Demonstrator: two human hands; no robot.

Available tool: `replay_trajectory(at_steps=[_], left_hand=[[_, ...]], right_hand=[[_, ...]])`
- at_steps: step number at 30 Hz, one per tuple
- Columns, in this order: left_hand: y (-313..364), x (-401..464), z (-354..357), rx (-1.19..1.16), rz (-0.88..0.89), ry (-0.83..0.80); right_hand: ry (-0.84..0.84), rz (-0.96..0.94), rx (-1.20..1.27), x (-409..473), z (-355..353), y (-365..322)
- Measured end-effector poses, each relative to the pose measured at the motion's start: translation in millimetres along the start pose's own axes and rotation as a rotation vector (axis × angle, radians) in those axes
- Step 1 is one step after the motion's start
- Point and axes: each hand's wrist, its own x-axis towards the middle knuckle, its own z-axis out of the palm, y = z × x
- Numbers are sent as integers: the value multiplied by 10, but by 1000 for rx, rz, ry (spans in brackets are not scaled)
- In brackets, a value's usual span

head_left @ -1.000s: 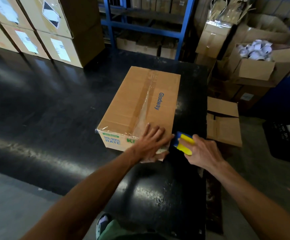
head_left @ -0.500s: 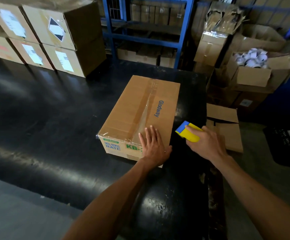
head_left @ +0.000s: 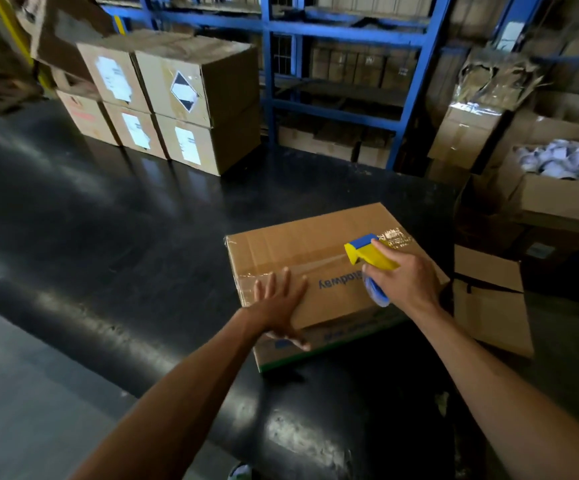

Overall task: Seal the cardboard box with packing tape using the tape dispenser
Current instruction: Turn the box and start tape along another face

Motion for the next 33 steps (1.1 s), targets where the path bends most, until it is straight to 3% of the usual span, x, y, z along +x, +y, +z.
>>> replay_trajectory(at_steps=[4, 8, 11, 19, 22, 33], left_hand=[[-207, 86, 16, 122, 72, 7], [-844, 90, -268, 233, 159, -48], [-1113, 93, -460, 384, 132, -32], [69, 456, -174, 239, 311, 18], [347, 562, -37, 277, 276, 54], [-139, 831, -506, 503, 476, -14]], right_hand=[[-2, 11, -34, 18, 47, -82], [39, 76, -24, -4, 43, -154], [77, 156, 13, -26, 54, -213], [117, 251, 87, -114, -12, -311], [115, 301, 97, -196, -112, -268], [182, 432, 106, -473, -225, -190]])
